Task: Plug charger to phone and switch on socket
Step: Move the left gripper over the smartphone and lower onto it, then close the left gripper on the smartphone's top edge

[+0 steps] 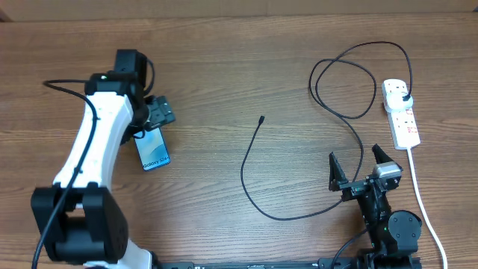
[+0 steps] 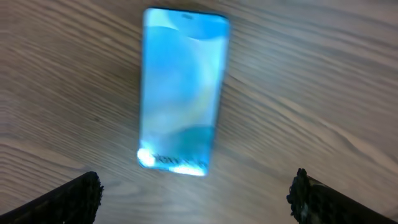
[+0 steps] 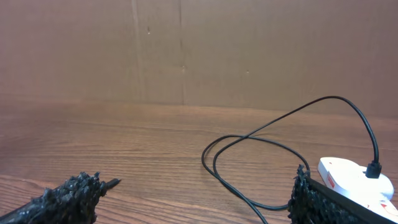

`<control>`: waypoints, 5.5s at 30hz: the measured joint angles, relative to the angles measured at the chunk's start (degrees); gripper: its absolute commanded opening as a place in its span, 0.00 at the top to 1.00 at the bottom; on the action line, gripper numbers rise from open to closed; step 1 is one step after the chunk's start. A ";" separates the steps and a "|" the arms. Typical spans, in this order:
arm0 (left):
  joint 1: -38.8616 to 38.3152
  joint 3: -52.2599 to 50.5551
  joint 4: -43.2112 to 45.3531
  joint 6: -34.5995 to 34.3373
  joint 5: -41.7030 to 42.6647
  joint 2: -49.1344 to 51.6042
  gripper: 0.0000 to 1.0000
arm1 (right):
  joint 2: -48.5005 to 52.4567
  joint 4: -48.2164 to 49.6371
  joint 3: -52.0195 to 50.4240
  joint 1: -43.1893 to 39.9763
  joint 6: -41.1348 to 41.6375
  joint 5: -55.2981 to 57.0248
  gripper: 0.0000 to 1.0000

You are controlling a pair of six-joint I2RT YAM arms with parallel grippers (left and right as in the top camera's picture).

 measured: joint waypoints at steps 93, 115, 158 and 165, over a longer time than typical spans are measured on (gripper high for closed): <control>-13.20 -3.61 12.52 14.21 5.14 16.55 0.00 | 0.00 0.02 0.00 0.00 -0.02 0.00 0.00; -13.18 -3.69 13.38 23.71 4.92 16.44 0.13 | 0.00 -0.02 0.00 0.00 -0.04 0.00 0.00; -13.20 -5.92 14.99 11.93 5.14 15.15 0.03 | 0.00 0.00 0.00 0.00 -0.04 0.00 0.00; -13.20 -6.23 14.60 16.28 5.49 14.93 0.04 | 0.00 0.00 0.00 0.00 -0.02 0.00 0.00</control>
